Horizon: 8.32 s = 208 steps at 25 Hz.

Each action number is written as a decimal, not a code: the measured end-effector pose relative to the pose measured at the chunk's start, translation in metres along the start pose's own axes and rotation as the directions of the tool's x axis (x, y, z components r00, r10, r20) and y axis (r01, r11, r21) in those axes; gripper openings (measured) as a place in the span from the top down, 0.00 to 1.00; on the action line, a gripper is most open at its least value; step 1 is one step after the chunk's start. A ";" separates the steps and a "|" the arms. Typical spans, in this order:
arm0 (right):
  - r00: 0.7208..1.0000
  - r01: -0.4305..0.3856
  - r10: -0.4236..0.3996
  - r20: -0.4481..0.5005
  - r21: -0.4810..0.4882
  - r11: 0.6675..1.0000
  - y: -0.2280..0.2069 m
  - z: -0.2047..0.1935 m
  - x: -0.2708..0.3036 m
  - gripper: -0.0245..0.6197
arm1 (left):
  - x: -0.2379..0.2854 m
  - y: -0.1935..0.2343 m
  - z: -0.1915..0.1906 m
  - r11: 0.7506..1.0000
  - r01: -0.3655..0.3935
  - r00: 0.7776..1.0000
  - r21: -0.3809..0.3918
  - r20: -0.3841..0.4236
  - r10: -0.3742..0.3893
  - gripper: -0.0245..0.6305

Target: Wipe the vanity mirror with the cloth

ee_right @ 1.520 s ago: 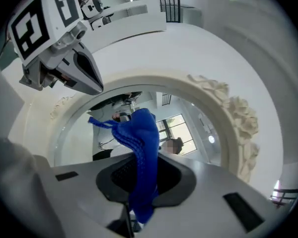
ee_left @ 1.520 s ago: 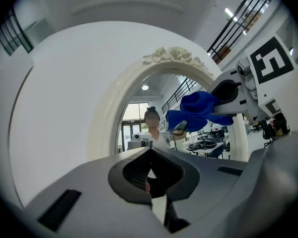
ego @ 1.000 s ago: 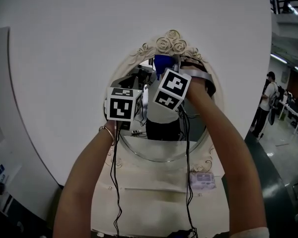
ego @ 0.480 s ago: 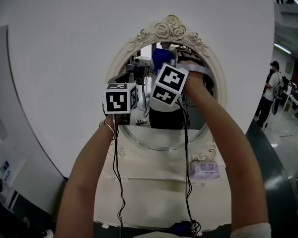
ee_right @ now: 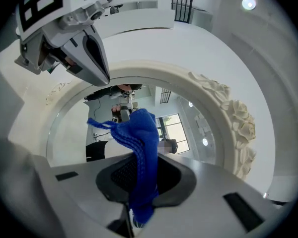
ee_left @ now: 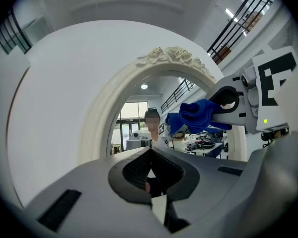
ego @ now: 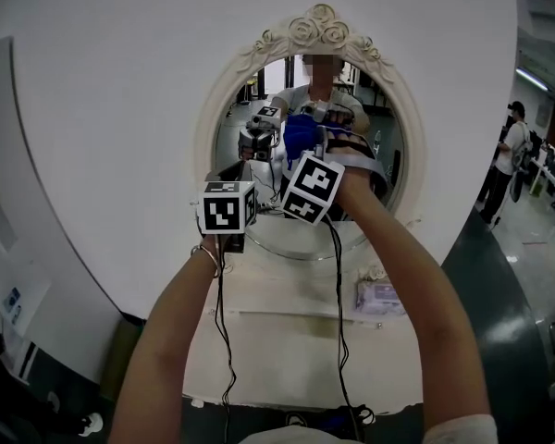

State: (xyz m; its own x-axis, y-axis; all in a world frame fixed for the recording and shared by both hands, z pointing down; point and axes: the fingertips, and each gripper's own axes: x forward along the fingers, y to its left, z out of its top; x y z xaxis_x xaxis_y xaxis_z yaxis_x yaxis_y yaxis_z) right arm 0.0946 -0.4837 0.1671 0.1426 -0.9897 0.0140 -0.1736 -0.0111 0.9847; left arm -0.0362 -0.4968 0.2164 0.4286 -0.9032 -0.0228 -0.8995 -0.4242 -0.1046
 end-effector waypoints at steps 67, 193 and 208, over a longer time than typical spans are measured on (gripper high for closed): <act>0.987 -0.158 0.160 -0.003 0.133 0.978 0.094 -0.060 -0.007 0.86 | 0.004 -0.064 -0.046 0.997 0.076 0.996 -0.021 0.043 -0.075 0.95; 0.892 -0.446 0.439 0.104 0.354 0.822 0.285 -0.046 -0.047 0.86 | -0.071 -0.049 -0.237 0.980 0.085 0.979 -0.182 -0.169 -0.116 0.96; 0.969 -0.247 0.111 0.221 0.822 0.513 0.225 -0.045 -0.144 0.86 | -0.147 -0.064 -0.206 0.975 0.007 0.994 -0.220 -0.101 -0.030 0.95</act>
State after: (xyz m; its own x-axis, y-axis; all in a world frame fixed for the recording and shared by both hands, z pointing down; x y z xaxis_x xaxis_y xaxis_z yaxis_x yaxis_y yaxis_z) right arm 0.0791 -0.3369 0.3944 -0.0968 -0.9917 0.0845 -0.9255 0.1209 0.3589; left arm -0.0594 -0.3502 0.4311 0.4444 -0.8922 0.0807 -0.8932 -0.4343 0.1168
